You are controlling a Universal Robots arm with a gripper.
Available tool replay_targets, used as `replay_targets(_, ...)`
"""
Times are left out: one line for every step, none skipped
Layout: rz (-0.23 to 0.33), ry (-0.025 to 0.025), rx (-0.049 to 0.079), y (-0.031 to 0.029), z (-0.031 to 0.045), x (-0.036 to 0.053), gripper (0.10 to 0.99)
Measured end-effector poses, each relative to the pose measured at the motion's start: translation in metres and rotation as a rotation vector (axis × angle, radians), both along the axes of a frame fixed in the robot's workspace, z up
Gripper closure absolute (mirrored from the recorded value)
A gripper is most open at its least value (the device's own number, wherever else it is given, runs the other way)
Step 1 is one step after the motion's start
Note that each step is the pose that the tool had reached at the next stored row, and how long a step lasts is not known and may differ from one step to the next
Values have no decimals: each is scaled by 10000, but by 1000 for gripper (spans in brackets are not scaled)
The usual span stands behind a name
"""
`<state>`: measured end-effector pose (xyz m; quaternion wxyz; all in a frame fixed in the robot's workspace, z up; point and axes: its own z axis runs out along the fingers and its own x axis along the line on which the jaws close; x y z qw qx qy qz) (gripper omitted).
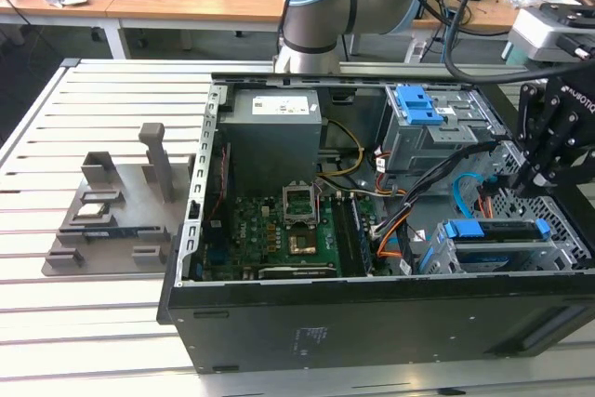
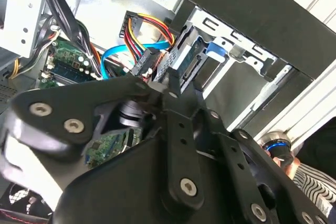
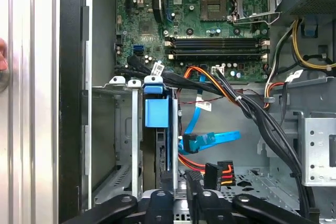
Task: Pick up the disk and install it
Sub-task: 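Insert the first disk wire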
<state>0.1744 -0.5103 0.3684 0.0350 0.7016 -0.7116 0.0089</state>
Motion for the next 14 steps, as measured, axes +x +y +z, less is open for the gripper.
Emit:
replay_targets(0, 0, 0, 1, 0, 0, 792)
replay_targets(0, 0, 0, 3, 0, 0, 725)
replay_targets(1, 0, 1, 24, -1, 1, 725)
replay_targets(2, -1, -1, 73, -1, 1, 725)
replay_targets(1, -1, 0, 114, -2, 1, 725)
replay_targets(0, -1, 0, 169, -3, 0, 725)
replay_targets(-1, 0, -1, 208, -7, 0, 725)
replay_targets(-1, -1, 1, 229, -13, 0, 725)
replay_targets(-1, 0, -11, 249, -33, 0, 725)
replay_targets(0, 0, -35, 259, -66, 0, 725)
replay_targets(0, 0, -48, 267, -91, 0, 725)
replay_targets(0, 0, -55, 269, -111, 0, 725)
replay_targets(0, 0, -57, 269, -130, 0, 725)
replay_targets(0, 0, -59, 269, -139, 0, 725)
